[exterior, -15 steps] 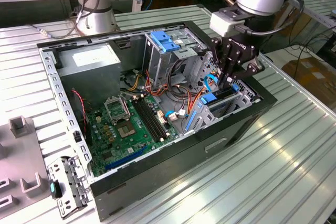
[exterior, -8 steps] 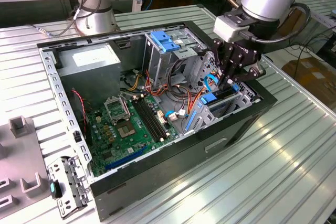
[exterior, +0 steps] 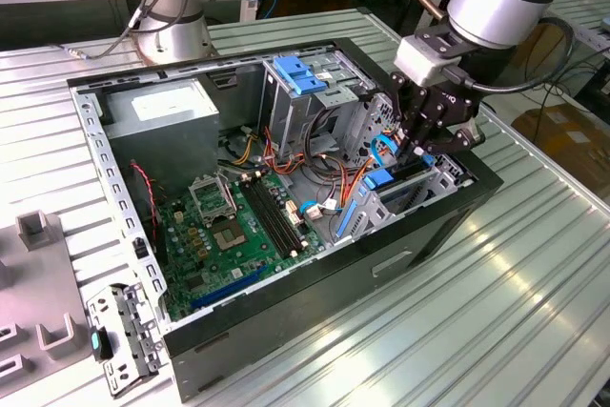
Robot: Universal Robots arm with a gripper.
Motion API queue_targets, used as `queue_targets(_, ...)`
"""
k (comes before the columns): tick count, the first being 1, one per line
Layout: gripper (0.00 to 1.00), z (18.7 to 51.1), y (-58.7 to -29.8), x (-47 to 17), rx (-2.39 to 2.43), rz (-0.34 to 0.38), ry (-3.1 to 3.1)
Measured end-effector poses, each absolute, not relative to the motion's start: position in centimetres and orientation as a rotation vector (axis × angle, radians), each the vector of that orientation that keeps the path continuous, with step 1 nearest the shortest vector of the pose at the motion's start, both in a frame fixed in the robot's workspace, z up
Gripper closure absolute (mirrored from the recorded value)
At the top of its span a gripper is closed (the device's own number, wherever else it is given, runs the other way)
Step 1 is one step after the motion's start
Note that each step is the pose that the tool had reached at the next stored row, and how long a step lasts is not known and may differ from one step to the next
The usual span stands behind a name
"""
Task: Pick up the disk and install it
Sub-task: 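Insert the second disk wire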
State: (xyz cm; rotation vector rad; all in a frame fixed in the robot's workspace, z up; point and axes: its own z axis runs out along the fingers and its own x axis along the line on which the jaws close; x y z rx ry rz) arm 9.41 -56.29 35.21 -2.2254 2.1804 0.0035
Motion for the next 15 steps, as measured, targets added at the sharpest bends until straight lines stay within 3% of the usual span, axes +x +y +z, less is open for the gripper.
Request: queue_targets(15,0.84,34.83,-56.32,9.54,-2.196,0.035,2.180)
